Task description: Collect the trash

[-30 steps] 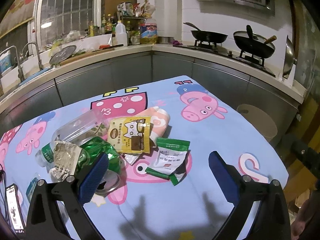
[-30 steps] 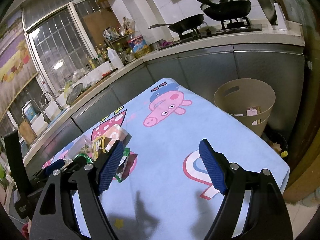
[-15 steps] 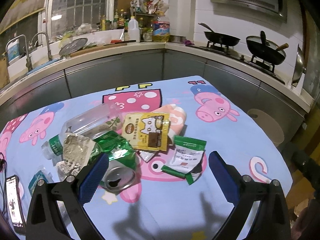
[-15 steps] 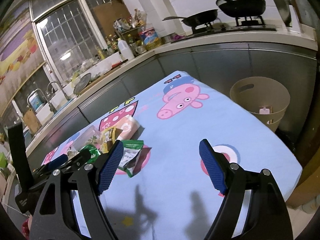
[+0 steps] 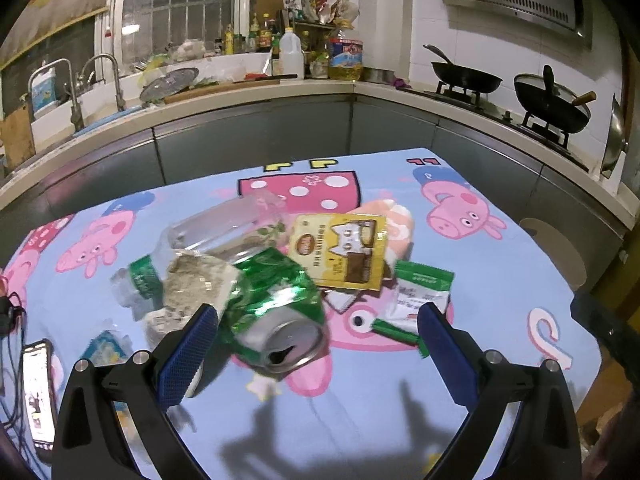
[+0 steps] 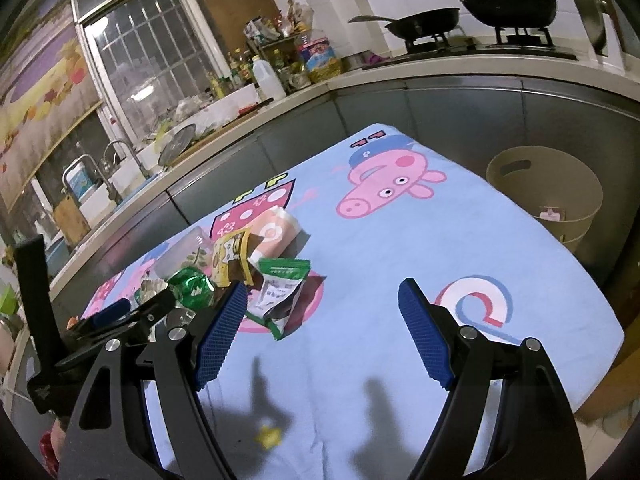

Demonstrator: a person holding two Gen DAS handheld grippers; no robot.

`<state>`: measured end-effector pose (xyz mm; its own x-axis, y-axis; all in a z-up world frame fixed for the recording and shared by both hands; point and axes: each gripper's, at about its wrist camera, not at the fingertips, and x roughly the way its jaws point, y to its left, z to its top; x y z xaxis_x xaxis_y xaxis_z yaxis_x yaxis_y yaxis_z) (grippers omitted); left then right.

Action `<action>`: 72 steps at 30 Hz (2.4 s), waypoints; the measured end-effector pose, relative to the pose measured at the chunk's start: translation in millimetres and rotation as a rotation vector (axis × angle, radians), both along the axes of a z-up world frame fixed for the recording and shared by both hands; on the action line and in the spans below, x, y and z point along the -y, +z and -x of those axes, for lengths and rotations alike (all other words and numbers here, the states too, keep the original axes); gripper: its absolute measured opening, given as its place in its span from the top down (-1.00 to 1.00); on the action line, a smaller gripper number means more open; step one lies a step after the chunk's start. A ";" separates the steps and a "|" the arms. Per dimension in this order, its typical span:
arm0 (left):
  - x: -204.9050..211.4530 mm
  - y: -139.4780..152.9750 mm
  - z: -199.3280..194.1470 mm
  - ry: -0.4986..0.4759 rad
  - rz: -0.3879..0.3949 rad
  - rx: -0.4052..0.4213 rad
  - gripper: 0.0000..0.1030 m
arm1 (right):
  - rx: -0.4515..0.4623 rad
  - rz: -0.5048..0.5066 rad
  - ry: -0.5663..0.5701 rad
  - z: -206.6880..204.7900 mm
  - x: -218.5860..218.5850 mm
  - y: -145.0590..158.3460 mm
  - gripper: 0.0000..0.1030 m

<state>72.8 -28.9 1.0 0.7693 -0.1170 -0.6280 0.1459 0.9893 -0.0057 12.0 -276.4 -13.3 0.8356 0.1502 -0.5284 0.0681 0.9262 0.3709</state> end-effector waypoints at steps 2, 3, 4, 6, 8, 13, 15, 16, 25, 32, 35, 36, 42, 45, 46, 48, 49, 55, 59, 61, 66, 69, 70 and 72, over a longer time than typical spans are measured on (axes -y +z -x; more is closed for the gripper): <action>-13.9 1.8 4.6 0.021 -0.009 0.003 -0.93 | -0.004 0.005 0.018 -3.3 -5.7 -1.2 -0.50; -19.4 2.8 6.0 0.032 -0.010 0.004 -0.93 | -0.006 0.008 0.027 -4.6 -8.8 -1.6 -0.50; -28.1 3.7 8.6 0.051 -0.012 0.009 -0.93 | -0.008 0.014 0.043 -7.1 -13.7 -2.7 -0.50; -53.3 4.6 15.2 0.120 -0.018 0.025 -0.93 | -0.013 0.027 0.080 -12.2 -24.8 -5.9 -0.50; -81.4 1.4 17.9 0.219 -0.030 0.017 -0.93 | -0.017 0.045 0.116 -16.8 -36.1 -9.3 -0.50; -136.3 -19.6 17.6 0.389 -0.004 -0.073 -0.93 | -0.037 0.094 0.219 -30.4 -69.4 -21.1 -0.50; -150.8 -31.0 15.9 0.421 0.052 -0.134 -0.93 | -0.048 0.112 0.260 -36.8 -82.8 -24.3 -0.50; -153.8 -34.1 15.7 0.425 0.078 -0.151 -0.93 | -0.052 0.125 0.292 -41.6 -93.0 -26.2 -0.50; -141.1 -52.2 -2.3 0.394 0.130 -0.216 -0.93 | -0.095 0.115 0.450 -86.8 -149.7 -31.5 -0.50; -155.5 -68.5 -2.3 0.400 0.193 -0.264 -0.65 | -0.146 0.022 0.546 -139.4 -170.7 -17.2 -0.27; -159.8 -69.7 0.6 0.401 0.218 -0.258 -0.54 | -0.205 -0.014 0.581 -161.7 -182.9 -23.6 -0.11; -159.4 -69.2 0.8 0.398 0.214 -0.256 -0.49 | -0.218 -0.020 0.588 -167.8 -187.7 -25.9 -0.08; -155.9 -66.4 3.2 0.369 0.205 -0.242 -0.29 | -0.282 -0.080 0.680 -178.4 -221.7 -40.2 0.82; -152.9 -62.9 6.6 0.348 0.206 -0.234 -0.24 | -0.224 -0.123 0.695 -162.8 -220.3 -28.8 0.95; -152.1 -60.6 9.7 0.343 0.208 -0.226 -0.23 | -0.206 -0.128 0.696 -157.6 -217.1 -24.3 0.97; -150.6 -56.8 15.8 0.341 0.202 -0.210 -0.22 | -0.139 -0.128 0.698 -139.8 -207.5 -7.9 0.97; -149.8 -53.4 20.3 0.341 0.196 -0.194 -0.21 | -0.101 -0.125 0.698 -130.3 -200.6 0.6 0.97; -143.4 -39.6 37.6 0.321 0.195 -0.144 -0.21 | 0.092 -0.090 0.666 -77.7 -155.3 39.0 0.97; -129.9 -24.9 41.6 0.265 0.204 -0.099 -0.21 | 0.137 -0.091 0.562 -53.5 -109.1 46.3 0.98; -121.9 -16.6 41.2 0.237 0.207 -0.079 -0.21 | 0.140 -0.098 0.505 -47.4 -84.8 45.5 0.99; -83.9 6.9 28.2 0.108 0.205 -0.044 -0.21 | 0.109 -0.111 0.356 -38.2 -25.4 33.1 0.99; -50.8 15.4 18.4 0.013 0.191 -0.044 -0.21 | 0.100 -0.123 0.292 -34.1 0.5 25.5 0.99; -39.2 17.5 15.0 -0.021 0.186 -0.045 -0.21 | 0.102 -0.126 0.267 -32.4 11.5 23.0 0.99; -9.4 20.3 6.2 -0.098 0.171 -0.051 -0.21 | 0.108 -0.125 0.225 -29.5 28.8 19.5 0.99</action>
<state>66.6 -19.5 21.3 0.7170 -0.2982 -0.6300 0.2367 0.9543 -0.1823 41.5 -305.2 6.2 0.8240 0.3971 -0.4042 -0.1804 0.8601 0.4771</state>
